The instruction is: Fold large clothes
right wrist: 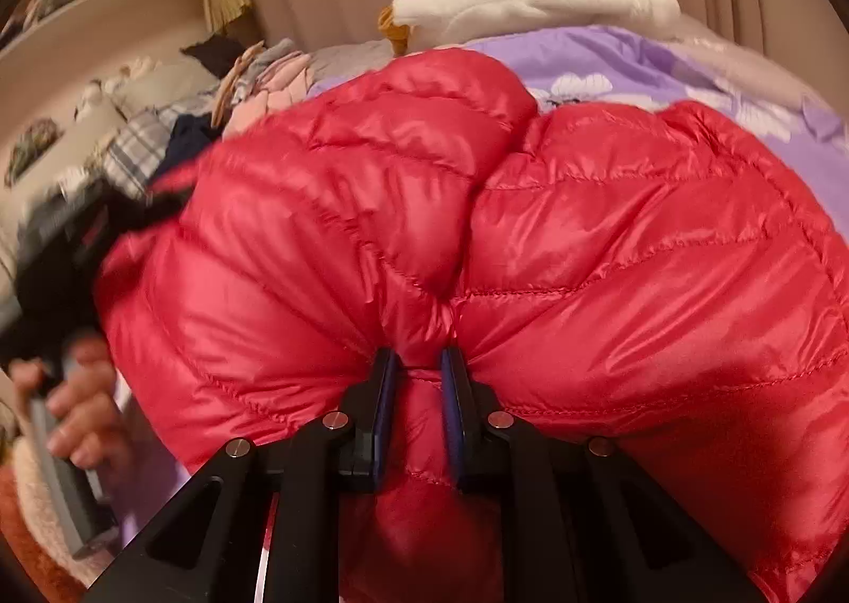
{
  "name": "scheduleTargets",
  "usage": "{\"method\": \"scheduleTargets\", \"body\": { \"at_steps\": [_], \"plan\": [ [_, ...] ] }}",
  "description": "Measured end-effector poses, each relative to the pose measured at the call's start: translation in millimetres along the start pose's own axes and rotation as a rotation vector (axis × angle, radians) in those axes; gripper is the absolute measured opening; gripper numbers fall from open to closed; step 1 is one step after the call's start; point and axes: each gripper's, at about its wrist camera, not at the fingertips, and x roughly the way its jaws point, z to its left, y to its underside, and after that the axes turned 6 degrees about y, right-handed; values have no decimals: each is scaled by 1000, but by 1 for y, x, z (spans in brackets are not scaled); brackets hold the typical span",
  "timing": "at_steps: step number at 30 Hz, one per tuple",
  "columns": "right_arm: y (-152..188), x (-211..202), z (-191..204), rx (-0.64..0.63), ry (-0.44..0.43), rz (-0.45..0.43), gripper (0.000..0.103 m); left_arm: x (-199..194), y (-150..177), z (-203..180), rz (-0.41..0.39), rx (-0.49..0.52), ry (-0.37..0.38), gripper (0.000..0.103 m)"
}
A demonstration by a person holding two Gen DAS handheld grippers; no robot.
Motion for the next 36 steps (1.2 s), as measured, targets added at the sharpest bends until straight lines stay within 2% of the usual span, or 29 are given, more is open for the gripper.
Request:
{"method": "scheduleTargets", "body": {
  "at_steps": [4,8,9,16,20,22,25,27,28,30,32,33,36],
  "plan": [
    [2,1,-8,32,-33,14,14,-8,19,-60,-62,285,-24,55],
    [-1,3,-9,43,-44,16,14,-10,55,-111,-40,596,-30,55],
    [0,2,-12,59,-60,16,13,-10,63,-119,-32,644,-18,57],
    [9,-2,-39,208,-197,17,8,-14,84,-141,6,739,15,57],
    [9,-14,-57,351,-277,56,6,-15,81,-137,-11,806,-75,57],
    [6,-30,-67,416,-323,64,6,-16,68,-122,9,748,-102,57],
    [-5,-63,-74,432,-347,-40,6,-19,40,-85,59,572,-139,57],
    [-20,-72,-67,409,-361,-115,6,-21,33,-70,74,538,-154,57],
    [-28,-67,-60,393,-378,-118,6,-21,30,-62,78,503,-161,57],
    [-38,-45,-43,357,-387,-59,6,-18,25,-48,83,392,-179,57],
    [-38,-10,-28,323,-322,34,6,-17,13,-29,89,262,-182,60],
    [-32,10,-24,309,-292,67,0,-16,6,-20,94,212,-177,61],
    [-26,28,-5,195,-192,46,0,-14,-7,1,121,13,-145,61]
  ]
}}
